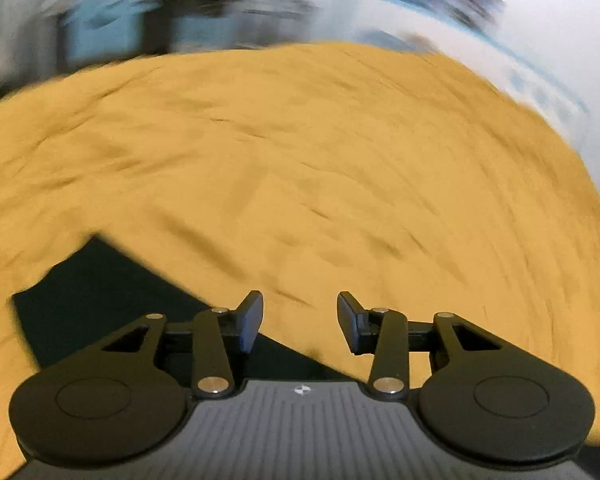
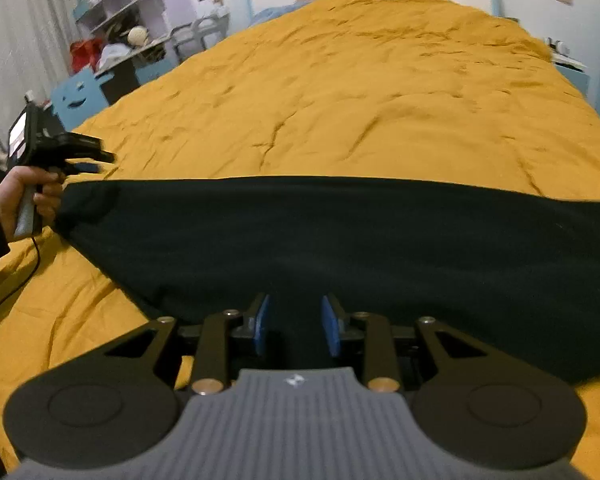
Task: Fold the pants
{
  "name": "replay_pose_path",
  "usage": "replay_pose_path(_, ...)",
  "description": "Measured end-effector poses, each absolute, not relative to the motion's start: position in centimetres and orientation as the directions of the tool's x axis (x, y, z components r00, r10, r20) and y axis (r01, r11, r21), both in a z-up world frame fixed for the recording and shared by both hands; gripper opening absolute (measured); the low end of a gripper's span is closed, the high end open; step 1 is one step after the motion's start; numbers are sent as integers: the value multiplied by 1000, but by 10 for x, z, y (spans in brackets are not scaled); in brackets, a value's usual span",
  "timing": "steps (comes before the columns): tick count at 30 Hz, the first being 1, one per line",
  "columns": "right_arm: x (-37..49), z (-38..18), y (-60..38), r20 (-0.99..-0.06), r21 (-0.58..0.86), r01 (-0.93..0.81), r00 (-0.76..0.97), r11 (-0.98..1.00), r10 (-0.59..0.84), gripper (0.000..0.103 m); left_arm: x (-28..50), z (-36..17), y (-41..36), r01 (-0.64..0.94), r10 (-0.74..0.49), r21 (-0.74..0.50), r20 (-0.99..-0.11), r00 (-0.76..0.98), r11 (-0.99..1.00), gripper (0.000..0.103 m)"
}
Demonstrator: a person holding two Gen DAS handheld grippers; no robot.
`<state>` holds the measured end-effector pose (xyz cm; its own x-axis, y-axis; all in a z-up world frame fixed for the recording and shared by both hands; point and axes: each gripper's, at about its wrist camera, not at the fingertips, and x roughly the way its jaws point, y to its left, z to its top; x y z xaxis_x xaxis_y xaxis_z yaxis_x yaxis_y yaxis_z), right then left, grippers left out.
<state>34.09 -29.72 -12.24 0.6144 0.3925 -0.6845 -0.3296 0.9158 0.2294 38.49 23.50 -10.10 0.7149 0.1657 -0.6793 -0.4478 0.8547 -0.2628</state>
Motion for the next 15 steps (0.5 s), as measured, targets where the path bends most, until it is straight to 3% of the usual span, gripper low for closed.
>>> replay_pose_path(2, 325, -118, -308, -669, 246, -307, 632, 919, 391, 29, 366, -96, 255, -487, 159, -326, -678, 717, 810, 50)
replay_pose_path(7, 297, -118, -323, -650, 208, -288, 673, 935, 352, 30, 308, -90, 266, -508, 226, -235, -690, 688, 828, 55)
replay_pose_path(15, 282, -122, -276, -651, -7, -443, 682, 896, 332, 31, 278, -117, 281, -522, 98, -370, -738, 667, 769, 59)
